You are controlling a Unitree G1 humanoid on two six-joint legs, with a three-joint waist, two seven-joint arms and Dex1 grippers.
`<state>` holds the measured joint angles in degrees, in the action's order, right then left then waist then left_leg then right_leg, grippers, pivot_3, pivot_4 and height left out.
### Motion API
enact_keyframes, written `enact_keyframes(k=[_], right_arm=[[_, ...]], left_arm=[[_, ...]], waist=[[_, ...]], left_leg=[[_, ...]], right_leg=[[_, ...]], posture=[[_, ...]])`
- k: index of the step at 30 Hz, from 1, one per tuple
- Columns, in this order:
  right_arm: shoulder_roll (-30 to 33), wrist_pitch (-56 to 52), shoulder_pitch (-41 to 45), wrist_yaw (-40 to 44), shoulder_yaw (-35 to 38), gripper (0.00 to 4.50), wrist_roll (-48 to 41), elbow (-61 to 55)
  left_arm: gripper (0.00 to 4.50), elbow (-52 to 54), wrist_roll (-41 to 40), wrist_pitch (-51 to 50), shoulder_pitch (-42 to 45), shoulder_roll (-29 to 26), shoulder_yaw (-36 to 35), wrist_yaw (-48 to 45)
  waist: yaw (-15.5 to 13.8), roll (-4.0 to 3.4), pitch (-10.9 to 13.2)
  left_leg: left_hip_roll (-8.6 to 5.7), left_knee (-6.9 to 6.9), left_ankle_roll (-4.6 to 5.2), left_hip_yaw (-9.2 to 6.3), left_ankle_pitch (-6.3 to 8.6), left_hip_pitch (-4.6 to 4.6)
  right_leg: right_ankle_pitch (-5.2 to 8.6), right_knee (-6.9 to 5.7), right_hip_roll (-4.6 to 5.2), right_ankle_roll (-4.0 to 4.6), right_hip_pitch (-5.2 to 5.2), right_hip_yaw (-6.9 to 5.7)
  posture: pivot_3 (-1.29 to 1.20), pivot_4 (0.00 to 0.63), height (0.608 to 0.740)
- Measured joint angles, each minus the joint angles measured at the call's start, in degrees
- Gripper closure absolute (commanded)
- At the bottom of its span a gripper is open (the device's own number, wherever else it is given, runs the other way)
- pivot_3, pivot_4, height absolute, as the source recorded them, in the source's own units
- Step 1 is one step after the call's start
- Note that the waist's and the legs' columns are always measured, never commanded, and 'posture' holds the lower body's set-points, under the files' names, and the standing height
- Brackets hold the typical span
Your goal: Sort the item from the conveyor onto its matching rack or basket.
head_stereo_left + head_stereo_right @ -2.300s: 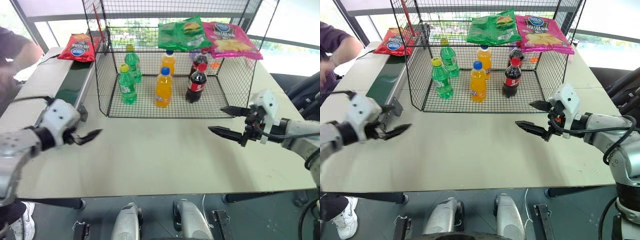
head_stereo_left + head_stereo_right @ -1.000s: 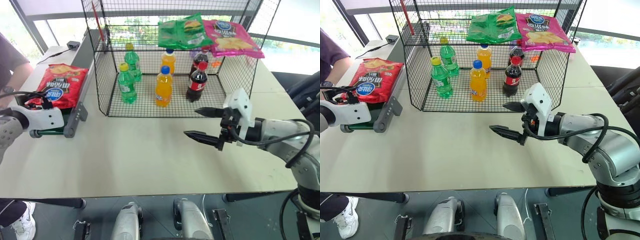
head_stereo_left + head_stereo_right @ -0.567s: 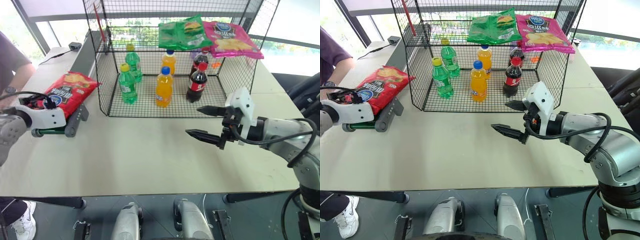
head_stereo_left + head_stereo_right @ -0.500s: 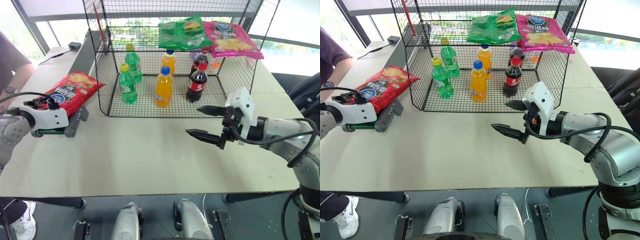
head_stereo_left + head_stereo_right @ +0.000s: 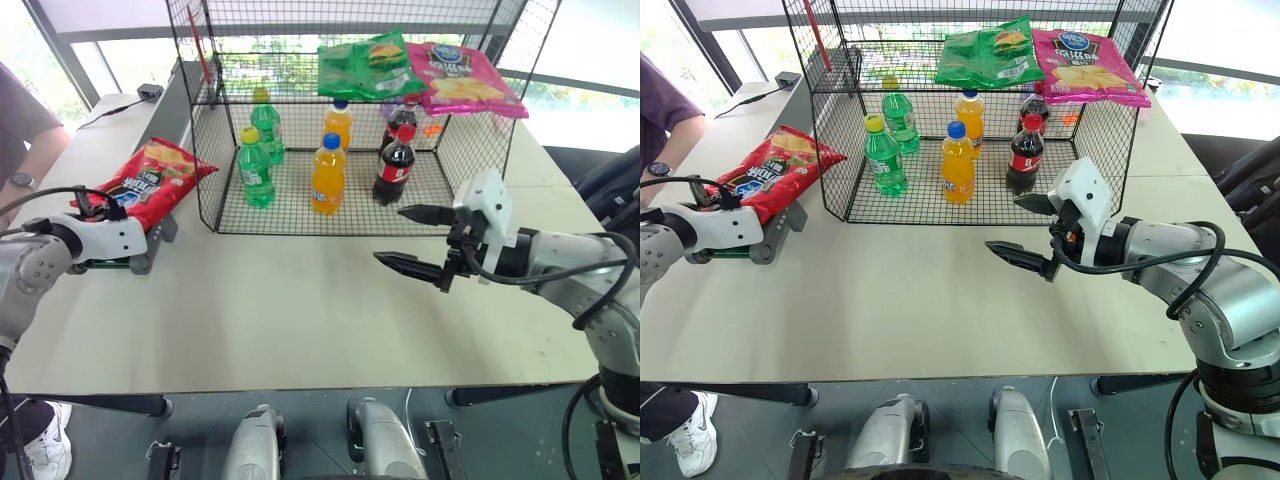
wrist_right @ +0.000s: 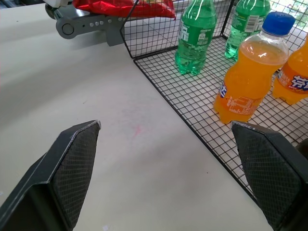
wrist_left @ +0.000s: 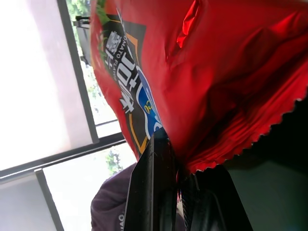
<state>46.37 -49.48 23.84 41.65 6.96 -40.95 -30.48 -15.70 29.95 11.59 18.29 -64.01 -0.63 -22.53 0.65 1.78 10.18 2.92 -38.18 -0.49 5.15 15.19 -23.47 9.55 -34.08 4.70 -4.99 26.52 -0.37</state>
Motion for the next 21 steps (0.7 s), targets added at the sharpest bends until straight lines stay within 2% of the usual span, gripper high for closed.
enact_keyframes(k=[6,10,16,21], right_arm=[[4.0,2.6,2.4,3.3,0.5,0.00,2.2,4.9],[4.4,5.1,5.6,5.8,-0.5,0.00,4.4,8.9],[5.7,8.4,9.0,9.6,-2.3,0.00,7.9,14.6],[8.6,10.1,11.6,12.6,-2.2,0.00,9.8,18.0]], left_arm=[[4.44,13.2,-1.4,-7.5,-8.7,-0.2,-13.3,0.7],[4.44,21.1,-1.9,-11.6,-11.6,2.3,-19.3,0.5],[4.44,30.2,-4.1,-15.3,-12.4,6.8,-25.4,0.2],[4.44,39.4,-6.8,-19.5,-11.6,9.2,-27.4,-2.1]], waist=[[0.1,0.02,0.0],[0.1,0.02,0.0],[0.0,0.01,0.0],[0.0,0.02,0.0]], left_leg=[[0.01,0.00,0.00,0.01,0.00,0.01],[0.01,0.00,0.00,-0.01,0.00,0.03],[0.00,0.00,0.00,0.00,0.00,0.00],[-0.01,0.00,0.00,0.00,0.00,0.03]], right_leg=[[0.00,0.01,0.01,0.00,0.01,0.00],[0.00,-0.02,-0.01,0.01,0.00,0.00],[0.00,0.02,0.00,0.00,0.00,0.00],[0.00,0.01,0.00,0.00,-0.02,0.01]], posture=[[0.00,0.150,0.740],[0.00,0.150,0.740],[0.00,0.150,0.740],[0.00,0.150,0.740]])
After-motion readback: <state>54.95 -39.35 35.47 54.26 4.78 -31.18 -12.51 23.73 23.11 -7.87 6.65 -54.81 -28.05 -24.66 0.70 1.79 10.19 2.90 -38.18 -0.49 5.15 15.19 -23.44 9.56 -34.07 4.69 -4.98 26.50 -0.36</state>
